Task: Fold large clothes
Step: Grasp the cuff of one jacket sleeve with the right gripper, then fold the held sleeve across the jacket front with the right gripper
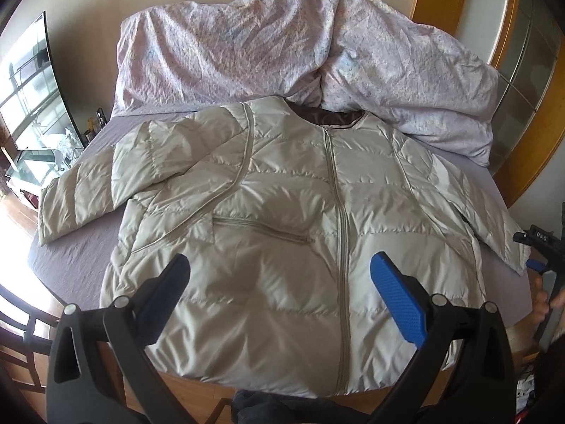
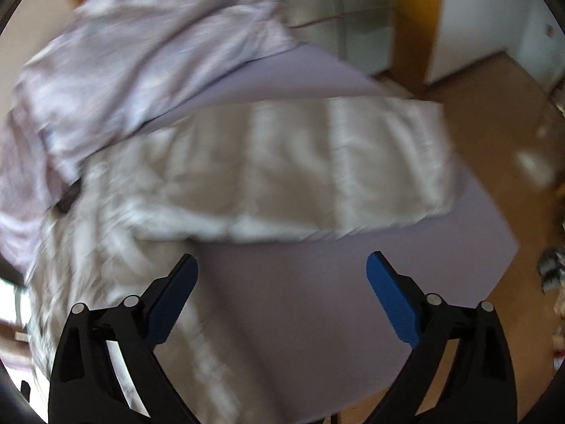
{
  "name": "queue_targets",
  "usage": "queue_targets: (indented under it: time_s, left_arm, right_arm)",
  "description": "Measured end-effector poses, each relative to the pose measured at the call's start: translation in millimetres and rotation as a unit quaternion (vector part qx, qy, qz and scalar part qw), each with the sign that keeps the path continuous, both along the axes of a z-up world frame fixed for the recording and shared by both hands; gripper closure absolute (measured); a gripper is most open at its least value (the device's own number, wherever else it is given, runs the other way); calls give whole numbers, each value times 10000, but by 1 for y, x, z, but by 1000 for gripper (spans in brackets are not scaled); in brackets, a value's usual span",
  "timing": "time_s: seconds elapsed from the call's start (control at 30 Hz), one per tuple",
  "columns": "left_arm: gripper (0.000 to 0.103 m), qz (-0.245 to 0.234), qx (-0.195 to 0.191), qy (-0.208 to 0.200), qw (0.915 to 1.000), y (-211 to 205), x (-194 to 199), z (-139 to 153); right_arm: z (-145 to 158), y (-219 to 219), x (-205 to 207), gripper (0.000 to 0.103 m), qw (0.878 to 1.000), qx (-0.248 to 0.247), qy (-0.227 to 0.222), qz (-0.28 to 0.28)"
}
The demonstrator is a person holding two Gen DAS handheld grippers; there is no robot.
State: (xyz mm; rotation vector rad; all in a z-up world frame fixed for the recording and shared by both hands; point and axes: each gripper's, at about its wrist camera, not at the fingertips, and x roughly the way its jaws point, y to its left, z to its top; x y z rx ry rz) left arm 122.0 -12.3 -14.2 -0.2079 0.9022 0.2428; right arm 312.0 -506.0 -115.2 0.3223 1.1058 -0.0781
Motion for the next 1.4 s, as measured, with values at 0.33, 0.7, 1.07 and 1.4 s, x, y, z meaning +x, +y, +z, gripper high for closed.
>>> queue_targets:
  time_s: [0.33,0.7,1.07,1.4]
  left_arm:
    - [2,57,-3,228,9997,-20,19,-10]
    - [2,69,-90,266,9996,-25,25,-12]
    - [2,143,-248,321,9991,17,28,-17]
    - [2,294,-438,280,9982,96,40,-18]
  right_arm:
    - [-41,-104,52,10,9917,-506,626,-998]
    - [-78,-122,66,34,9919,-86,880,-915]
    - [-49,-91,69,89,9942,-250,484,-923]
    - [20,35,89,89,9996,-120,-255,-58]
